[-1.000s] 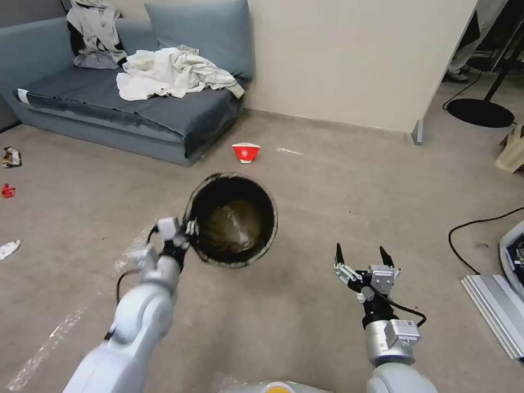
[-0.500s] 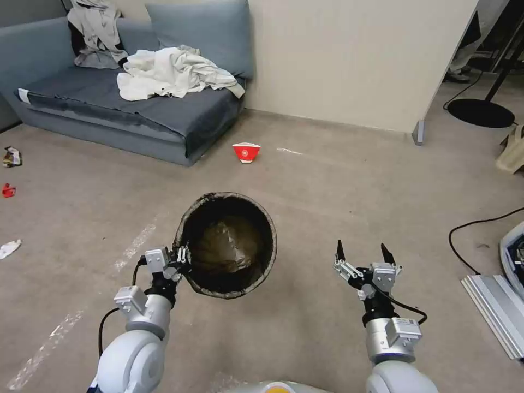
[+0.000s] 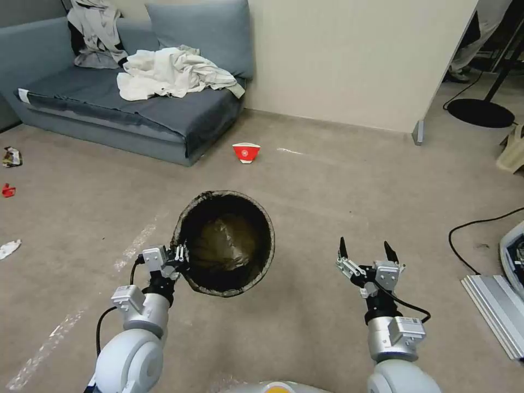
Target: Pick up the trash can from the floor.
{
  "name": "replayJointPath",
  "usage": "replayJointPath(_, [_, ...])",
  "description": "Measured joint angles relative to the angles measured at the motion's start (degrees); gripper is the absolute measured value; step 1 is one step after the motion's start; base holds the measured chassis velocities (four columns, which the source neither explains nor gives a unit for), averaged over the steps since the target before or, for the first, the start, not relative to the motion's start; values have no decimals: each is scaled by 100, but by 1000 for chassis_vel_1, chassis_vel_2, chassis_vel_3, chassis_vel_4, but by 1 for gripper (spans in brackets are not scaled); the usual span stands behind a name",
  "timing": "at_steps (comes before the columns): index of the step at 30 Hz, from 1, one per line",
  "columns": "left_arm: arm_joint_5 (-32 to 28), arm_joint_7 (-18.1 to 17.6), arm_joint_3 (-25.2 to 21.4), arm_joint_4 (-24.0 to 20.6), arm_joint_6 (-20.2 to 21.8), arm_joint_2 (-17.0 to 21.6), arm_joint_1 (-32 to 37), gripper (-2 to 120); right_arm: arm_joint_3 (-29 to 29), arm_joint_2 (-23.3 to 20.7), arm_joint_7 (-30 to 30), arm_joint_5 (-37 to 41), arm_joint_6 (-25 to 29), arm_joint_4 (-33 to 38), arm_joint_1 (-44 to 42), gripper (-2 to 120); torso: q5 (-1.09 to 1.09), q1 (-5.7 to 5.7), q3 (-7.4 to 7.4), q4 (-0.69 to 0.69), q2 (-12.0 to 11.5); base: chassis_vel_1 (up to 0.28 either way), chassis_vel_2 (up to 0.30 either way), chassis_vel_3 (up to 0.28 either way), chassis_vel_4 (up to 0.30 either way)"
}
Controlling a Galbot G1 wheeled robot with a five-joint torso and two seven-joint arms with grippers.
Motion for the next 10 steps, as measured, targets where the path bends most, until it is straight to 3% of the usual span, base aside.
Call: replayJointPath(10, [-2, 0, -8, 24, -9, -24, -5, 4, 16, -7, 4, 6, -7, 4, 15, 100, 0, 0, 0, 0, 0, 0, 0, 0, 0])
